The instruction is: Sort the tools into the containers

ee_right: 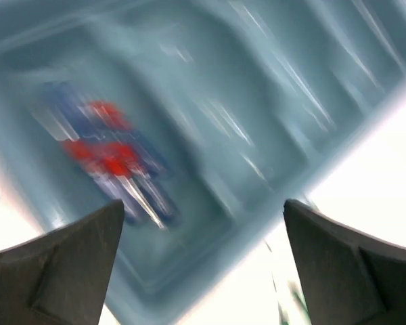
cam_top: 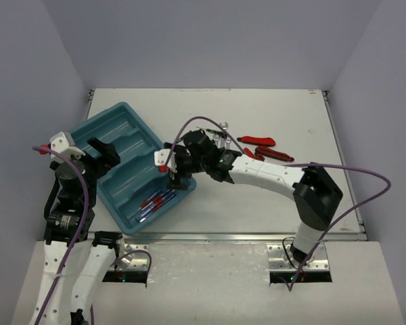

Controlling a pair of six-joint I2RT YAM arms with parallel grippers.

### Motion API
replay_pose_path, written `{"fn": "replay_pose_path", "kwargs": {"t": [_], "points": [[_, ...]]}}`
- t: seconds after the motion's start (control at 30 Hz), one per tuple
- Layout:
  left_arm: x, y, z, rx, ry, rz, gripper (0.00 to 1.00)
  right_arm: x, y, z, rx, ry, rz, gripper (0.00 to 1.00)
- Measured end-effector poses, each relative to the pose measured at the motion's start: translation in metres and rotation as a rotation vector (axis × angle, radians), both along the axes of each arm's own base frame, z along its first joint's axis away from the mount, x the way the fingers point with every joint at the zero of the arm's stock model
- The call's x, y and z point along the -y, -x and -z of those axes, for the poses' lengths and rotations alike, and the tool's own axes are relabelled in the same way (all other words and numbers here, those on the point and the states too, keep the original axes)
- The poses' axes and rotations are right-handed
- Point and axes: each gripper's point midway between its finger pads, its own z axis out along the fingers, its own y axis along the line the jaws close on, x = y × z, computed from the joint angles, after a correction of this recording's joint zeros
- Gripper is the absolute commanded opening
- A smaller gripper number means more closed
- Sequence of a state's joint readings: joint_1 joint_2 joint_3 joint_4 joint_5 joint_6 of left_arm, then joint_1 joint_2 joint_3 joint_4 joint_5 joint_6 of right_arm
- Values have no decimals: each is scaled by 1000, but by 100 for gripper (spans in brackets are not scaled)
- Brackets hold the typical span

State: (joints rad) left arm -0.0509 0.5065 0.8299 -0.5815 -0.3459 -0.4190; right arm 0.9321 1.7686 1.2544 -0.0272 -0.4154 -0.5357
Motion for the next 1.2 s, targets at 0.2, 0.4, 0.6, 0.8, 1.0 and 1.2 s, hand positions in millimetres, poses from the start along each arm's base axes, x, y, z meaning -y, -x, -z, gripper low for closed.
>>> {"fn": "replay_pose_path", "kwargs": {"t": [0.2,0.4,0.6,0.8,1.0,1.2], "points": [[13,-11,10,-38,1,77,100,96,-59,-57,-101,-163,710,99],[26,-24,30,-122,9,155,100,197,-62,-63,-221,-305,1108,99],[38,-29,42,-163,18,222,100,234,-53,-49,-240,-279,1255,99],[45,-31,43,-162,25,265,100,253,-42,-33,-285,-262,1344,99],[47,-35,50,-193,29,273,100,266,-17,-13,-357,-302,1369,99],[48,-37,59,-225,31,278,100,269,-12,-40,-361,-427,1357,99]]}}
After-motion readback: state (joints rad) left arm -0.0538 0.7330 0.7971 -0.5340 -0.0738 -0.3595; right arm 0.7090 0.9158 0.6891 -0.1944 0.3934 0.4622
